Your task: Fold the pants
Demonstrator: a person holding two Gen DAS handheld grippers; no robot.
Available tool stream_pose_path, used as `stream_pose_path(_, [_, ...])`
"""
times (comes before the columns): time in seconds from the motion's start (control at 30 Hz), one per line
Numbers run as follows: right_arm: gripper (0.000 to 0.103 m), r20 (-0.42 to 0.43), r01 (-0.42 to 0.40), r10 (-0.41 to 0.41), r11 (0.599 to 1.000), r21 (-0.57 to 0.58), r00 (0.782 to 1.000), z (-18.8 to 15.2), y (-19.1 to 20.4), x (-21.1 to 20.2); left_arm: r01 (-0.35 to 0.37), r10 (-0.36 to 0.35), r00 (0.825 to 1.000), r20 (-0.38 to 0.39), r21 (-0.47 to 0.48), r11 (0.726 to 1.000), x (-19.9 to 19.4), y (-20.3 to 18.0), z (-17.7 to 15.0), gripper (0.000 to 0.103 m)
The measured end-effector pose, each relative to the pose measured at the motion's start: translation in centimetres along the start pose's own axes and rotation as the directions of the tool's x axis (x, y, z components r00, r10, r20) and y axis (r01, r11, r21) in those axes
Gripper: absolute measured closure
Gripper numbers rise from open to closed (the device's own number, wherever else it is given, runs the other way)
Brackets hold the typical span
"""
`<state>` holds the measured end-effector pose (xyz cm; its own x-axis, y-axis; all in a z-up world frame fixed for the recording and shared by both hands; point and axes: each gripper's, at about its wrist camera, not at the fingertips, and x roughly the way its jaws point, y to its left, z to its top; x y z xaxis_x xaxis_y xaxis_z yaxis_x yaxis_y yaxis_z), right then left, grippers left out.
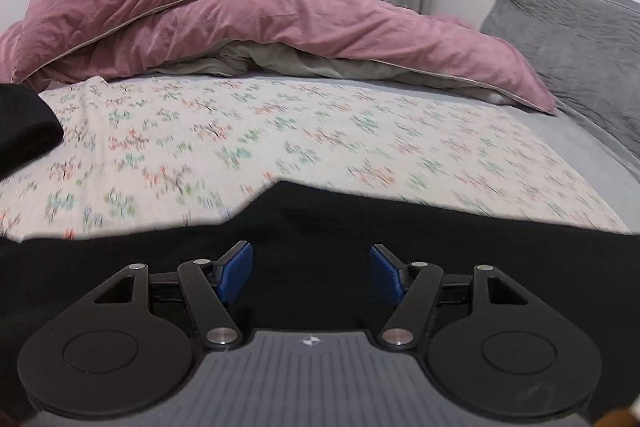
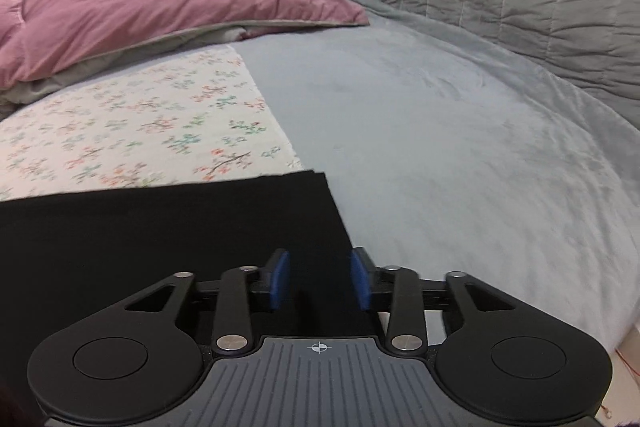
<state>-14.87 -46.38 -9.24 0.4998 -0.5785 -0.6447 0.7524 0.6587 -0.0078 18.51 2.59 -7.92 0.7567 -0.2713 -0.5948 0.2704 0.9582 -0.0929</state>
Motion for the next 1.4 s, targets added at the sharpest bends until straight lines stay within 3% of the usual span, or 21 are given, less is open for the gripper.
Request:
stream_pose_path(0.13, [0.065,-0.001,-0.023,0.023,0.999,0.022,1.0,-1.8,0.2,-2.8,0.024,-0.023,0.999,-0.025,0.043,0.999,-2.8,-1.3,-3.0,0.023])
stream_pose_path(0.3, [0.064,-0.007,-0.083,0.083,0.995,0.055,0.996,-3.7,0.6,-4.8,0.092,-0.08,0.985,-0.155,0.075,0.993,-3.9,-2.4,-7.6,0.023])
stream_pose_path(0.37, [0.064,-0.018,-0.087,0.087,0.995,0.043,0.996,-4.3,1.0,-4.7,0.1,-0.084,0.983,-0.164,0.095,0.99,-4.5,-2.7,-9.1,0.023])
stream_pose_path(0.6, [0.064,-0.043,-0.039,0.044,0.994,0.106,0.998,-5.3,-0.3,-5.0,0.187,-0.147,0.953,-0.265,0.132,0.974,-6.4,-2.9,-9.1,0.023])
stream_pose_path(0.73, [0.06,-0.053,-0.033,0.042,0.988,0.148,0.998,-5.7,-1.3,-5.8,0.155,-0.132,0.965,-0.224,0.088,0.984,-7.5,-3.1,-8.3,0.021])
stream_pose_path(0.8, [0.053,-0.062,-0.03,0.041,0.986,0.166,0.997,-6.1,-1.7,-6.1,0.117,-0.107,0.978,-0.18,0.047,0.992,-7.6,-3.2,-7.6,0.013])
stream_pose_path(0.9, [0.052,-0.074,-0.048,0.063,0.981,0.187,0.995,-6.6,-1.9,-6.1,0.057,-0.058,0.989,-0.137,-0.012,0.998,-7.1,-3.5,-6.8,0.004])
stream_pose_path(1.13, [0.052,-0.1,-0.076,0.106,0.961,0.266,0.989,-7.1,-2.0,-4.7,0.002,-0.019,0.983,-0.183,-0.09,0.996,-6.0,-3.7,-6.9,0.0])
stream_pose_path(1.4, [0.052,-0.079,-0.032,0.064,0.937,0.348,0.995,-6.6,-2.5,-2.8,-0.027,0.003,0.977,-0.215,-0.111,0.993,-7.1,-4.4,-7.1,0.0])
